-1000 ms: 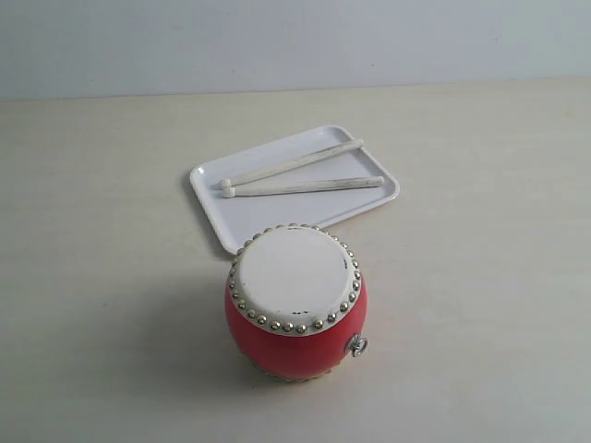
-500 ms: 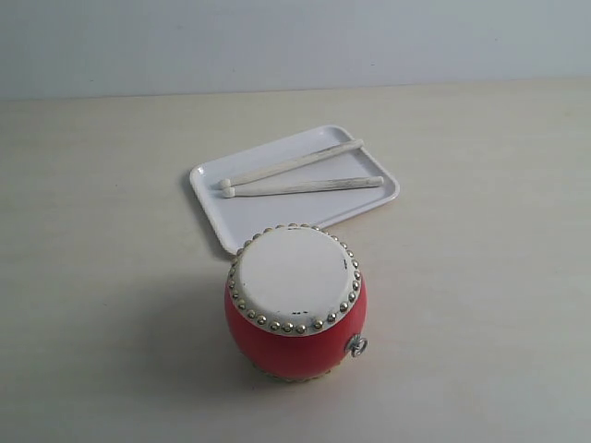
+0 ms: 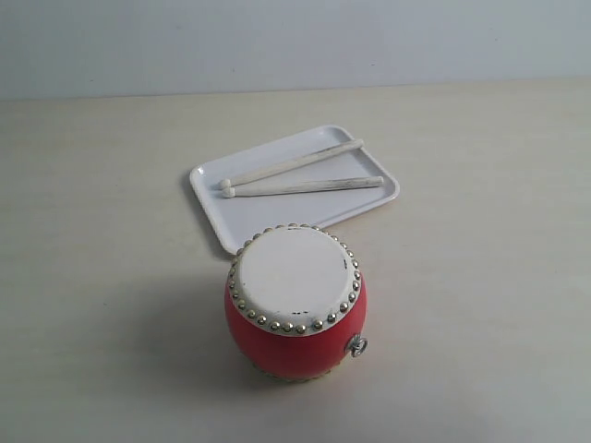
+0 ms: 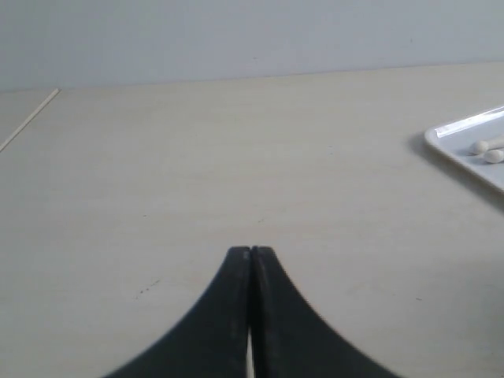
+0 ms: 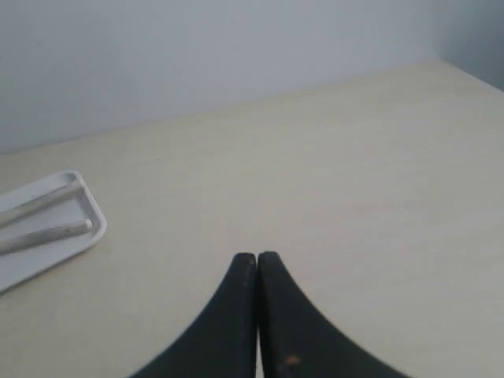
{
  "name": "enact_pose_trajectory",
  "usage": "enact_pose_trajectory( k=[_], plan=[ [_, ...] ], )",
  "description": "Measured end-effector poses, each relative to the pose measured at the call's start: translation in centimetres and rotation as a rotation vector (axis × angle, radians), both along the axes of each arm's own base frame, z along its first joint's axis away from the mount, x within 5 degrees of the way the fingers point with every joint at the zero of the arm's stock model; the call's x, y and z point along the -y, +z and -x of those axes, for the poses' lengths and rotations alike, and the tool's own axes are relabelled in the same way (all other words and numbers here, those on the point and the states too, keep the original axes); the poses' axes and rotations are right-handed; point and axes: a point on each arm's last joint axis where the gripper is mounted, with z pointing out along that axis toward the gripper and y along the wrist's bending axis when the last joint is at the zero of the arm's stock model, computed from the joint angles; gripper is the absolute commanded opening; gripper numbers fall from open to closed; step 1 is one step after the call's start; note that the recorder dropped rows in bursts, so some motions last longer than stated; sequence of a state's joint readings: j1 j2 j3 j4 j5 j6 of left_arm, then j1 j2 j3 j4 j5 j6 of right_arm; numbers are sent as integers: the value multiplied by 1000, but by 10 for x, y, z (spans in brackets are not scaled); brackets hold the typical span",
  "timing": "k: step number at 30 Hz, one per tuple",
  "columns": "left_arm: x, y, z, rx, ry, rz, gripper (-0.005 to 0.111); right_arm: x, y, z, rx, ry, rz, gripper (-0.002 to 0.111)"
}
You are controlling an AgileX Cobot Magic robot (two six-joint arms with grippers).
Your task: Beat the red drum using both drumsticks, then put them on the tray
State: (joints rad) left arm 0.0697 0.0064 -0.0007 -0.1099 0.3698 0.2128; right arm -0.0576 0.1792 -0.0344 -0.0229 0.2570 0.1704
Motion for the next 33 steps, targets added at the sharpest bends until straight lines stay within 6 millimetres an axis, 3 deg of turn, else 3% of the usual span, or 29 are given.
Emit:
enact_pose_trajectory(
  k=[13, 33],
  plan=[
    [0, 0, 0, 0, 0, 0, 0, 2, -4, 12, 50, -7, 81, 0],
    [0, 0, 0, 0, 0, 0, 0, 0, -6, 14, 55, -6, 33, 0]
  ],
)
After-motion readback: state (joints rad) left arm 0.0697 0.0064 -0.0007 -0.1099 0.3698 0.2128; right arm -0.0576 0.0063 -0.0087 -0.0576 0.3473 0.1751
